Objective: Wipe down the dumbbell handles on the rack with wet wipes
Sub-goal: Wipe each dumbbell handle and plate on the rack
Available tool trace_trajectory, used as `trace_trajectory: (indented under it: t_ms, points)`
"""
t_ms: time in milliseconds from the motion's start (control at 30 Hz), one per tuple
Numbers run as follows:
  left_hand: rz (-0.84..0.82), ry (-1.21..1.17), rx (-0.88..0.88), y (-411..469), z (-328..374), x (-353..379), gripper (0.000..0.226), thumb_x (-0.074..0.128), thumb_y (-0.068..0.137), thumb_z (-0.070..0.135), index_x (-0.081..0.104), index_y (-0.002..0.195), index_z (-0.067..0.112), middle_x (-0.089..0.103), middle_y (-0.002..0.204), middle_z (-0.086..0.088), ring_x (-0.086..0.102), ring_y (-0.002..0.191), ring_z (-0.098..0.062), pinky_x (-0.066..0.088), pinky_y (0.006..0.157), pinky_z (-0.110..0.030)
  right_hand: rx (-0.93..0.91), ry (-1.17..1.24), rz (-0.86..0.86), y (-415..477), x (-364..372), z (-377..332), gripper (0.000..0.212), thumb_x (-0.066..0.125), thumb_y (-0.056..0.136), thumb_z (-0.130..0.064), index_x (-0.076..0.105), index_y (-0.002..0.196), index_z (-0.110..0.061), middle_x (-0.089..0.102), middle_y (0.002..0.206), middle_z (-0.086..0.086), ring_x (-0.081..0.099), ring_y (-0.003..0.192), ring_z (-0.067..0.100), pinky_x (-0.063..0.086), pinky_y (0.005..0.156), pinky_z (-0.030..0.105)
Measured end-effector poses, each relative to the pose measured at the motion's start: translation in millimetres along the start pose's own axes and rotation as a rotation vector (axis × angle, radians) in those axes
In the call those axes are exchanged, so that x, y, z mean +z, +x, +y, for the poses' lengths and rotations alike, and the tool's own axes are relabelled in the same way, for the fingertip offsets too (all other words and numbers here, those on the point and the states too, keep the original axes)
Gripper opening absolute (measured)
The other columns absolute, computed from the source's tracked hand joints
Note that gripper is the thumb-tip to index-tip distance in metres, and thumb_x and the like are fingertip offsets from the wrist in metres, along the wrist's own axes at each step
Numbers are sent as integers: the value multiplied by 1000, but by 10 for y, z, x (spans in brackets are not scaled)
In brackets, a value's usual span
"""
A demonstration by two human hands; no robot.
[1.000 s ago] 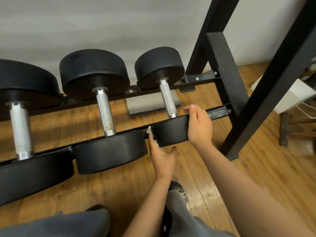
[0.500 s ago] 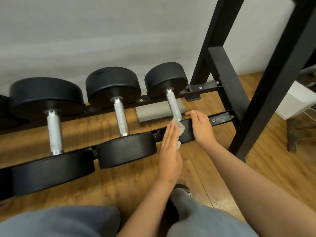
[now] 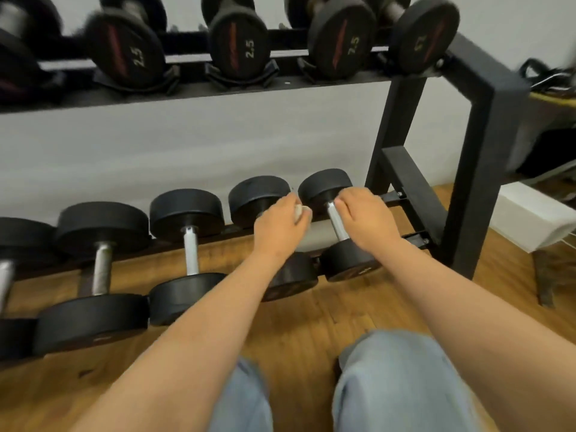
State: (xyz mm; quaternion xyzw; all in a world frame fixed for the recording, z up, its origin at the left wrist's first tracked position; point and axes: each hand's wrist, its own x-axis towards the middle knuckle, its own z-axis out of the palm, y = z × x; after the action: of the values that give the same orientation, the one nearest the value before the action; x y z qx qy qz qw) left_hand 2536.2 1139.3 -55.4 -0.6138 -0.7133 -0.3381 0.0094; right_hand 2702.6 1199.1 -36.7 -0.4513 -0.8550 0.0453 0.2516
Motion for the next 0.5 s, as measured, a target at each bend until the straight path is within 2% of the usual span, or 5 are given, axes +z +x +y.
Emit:
trace_trajectory:
  t_ms: [167,267,400,500]
  points:
    - [-11,296,85,61,-194,-657,39,49,95,52,54,114,18,66,103,-2,62,91,-23,41,66,-31,-151,-213,41,15,-238,-300,34,41,102,-35,60,119,-13,62,119,4,55,111,21,42,97,38]
    - [1,423,133,177,-220,-894,44,45,96,56,54,116,18,68,99,-4,64,88,-26,47,65,-33,-175,-250,56,129,-269,-418,35,43,101,-36,57,123,-14,61,123,4,54,114,22,40,99,36]
    - [-23,491,171,402,-343,-937,45,42,97,58,52,116,18,68,94,-3,65,83,-25,50,65,-34,-197,-235,104,410,-52,-452,38,45,99,-36,57,127,-13,60,127,5,52,121,23,38,103,37]
    - [-36,541,168,633,-547,-822,48,36,97,61,52,116,19,68,92,-1,65,80,-22,46,61,-32,-265,-220,73,685,174,-425,41,47,99,-36,55,132,-14,58,133,5,49,127,23,36,106,38]
